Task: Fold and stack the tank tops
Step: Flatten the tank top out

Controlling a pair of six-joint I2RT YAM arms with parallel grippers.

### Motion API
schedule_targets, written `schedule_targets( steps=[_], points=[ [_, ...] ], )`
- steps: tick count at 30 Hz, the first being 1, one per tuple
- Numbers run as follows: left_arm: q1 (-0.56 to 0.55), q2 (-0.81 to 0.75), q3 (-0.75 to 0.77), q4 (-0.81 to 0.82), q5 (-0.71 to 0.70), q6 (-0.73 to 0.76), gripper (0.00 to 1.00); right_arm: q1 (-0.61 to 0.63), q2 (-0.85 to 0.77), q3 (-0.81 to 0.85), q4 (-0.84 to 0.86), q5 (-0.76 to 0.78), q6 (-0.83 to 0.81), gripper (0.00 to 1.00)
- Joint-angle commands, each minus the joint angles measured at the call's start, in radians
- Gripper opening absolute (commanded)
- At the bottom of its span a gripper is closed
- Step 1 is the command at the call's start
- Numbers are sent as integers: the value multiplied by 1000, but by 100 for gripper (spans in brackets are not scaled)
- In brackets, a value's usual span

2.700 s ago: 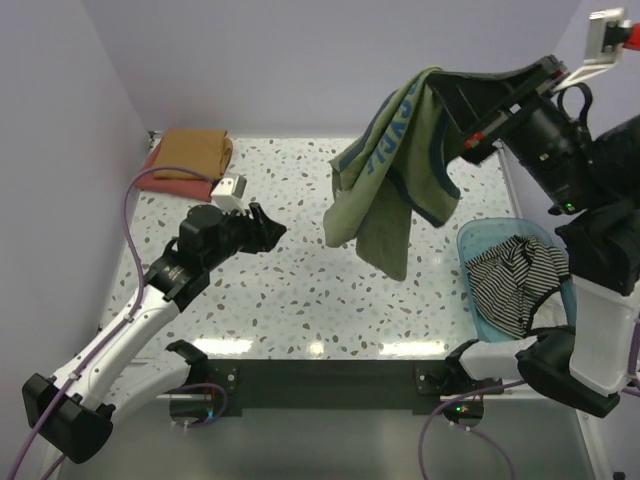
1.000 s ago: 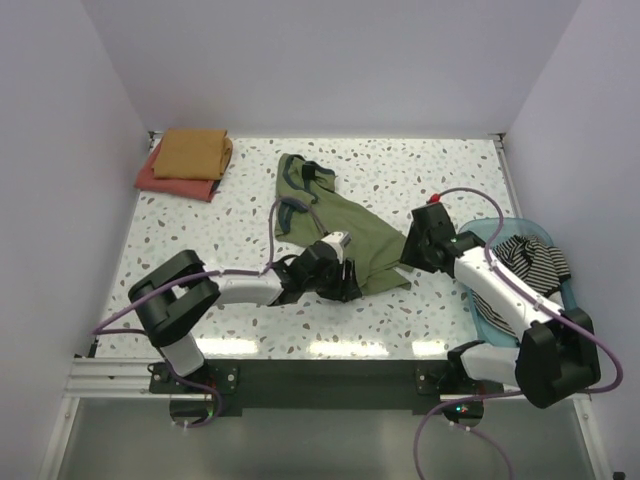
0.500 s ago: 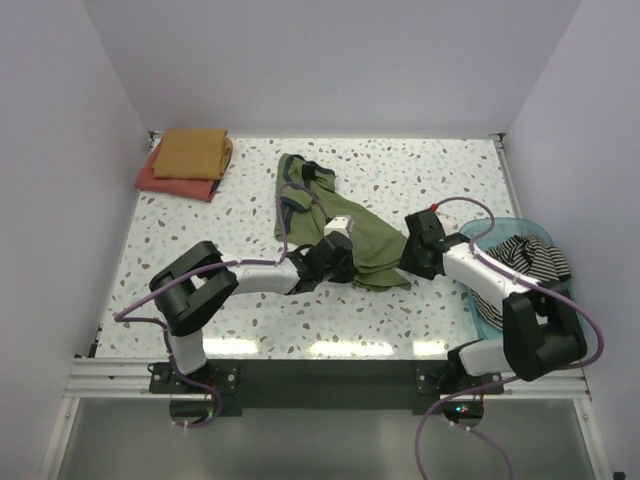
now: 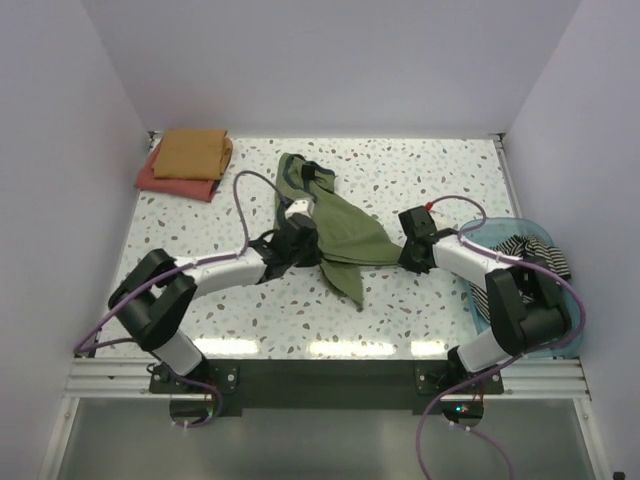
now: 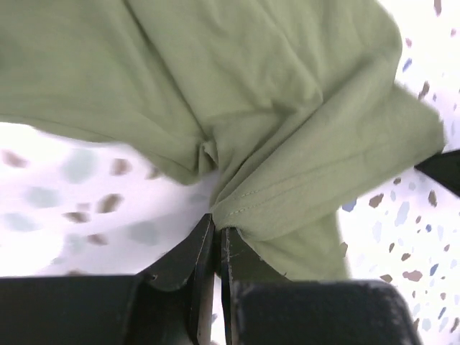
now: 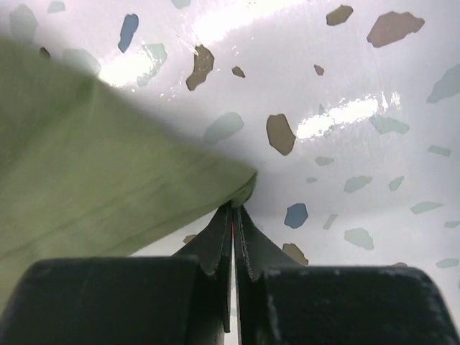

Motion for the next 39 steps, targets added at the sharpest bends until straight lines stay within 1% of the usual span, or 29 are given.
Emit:
schedule_targets(
  steps=[1,2,3,6,7,9,11,14,15,16,19,21,22,24,25,26,27,28,29,31,32,33,36,37,39],
  points=[
    [100,-137,-25,-67,-16,49,4,-4,12,55,-14,59,14,0],
    [122,-188,-22,-105,-25,70,4,-3,0,72,-24,70,11,0],
    [164,-211,-15,-124,-25,81,5,-4,-10,83,-34,81,11,0],
    [244,-301,23,-188,-25,132,5,-3,-53,130,-87,127,2,0],
    [255,-335,52,-204,-36,146,5,-4,-66,140,-109,137,-4,0],
    [278,-355,98,-251,-42,188,5,-4,-103,167,-127,157,-6,0],
    [283,-375,110,-294,-36,210,6,-4,-125,184,-149,156,-17,0],
    [283,-426,69,-305,-1,199,5,-4,-162,161,-167,173,-17,0],
    [283,-441,29,-303,-1,196,5,-4,-180,151,-167,185,-15,0],
    [283,-476,9,-300,7,195,5,-4,-185,138,-161,197,-14,0],
    [283,-501,-52,-277,30,189,6,-6,-169,118,-163,179,-12,0],
    [283,-495,-75,-267,73,175,6,-6,-159,114,-161,171,-7,0],
    [283,-489,-110,-253,114,170,5,-4,-159,108,-153,170,-4,0],
    [283,-487,-149,-202,158,147,4,-6,-162,89,-147,176,-1,0],
    [283,-495,-194,-176,229,138,4,-9,-162,86,-144,180,0,0],
    [283,-498,-215,-118,266,123,3,-13,-156,83,-146,180,-1,0],
    [280,-498,-232,-97,303,115,1,-19,-149,84,-144,179,-3,0],
    [269,-498,-261,-77,358,107,1,-30,-143,88,-141,174,-3,0],
    [257,-500,-271,-45,376,101,0,-38,-128,88,-137,168,-4,0],
    [168,-506,-293,-32,369,94,0,-50,-111,94,-120,150,-7,0],
    [128,-506,-296,1,363,87,0,-53,-93,107,-117,147,-6,0],
    [61,-500,-301,14,367,81,0,-55,-82,115,-114,139,-7,0],
    [-31,-451,-331,77,393,55,0,-56,-59,149,-112,134,-6,0],
    [-45,-428,-347,135,424,51,0,-56,-57,157,-113,136,-7,0],
    [-74,-377,-374,167,455,41,1,-64,-48,187,-118,145,-12,0]
  ],
)
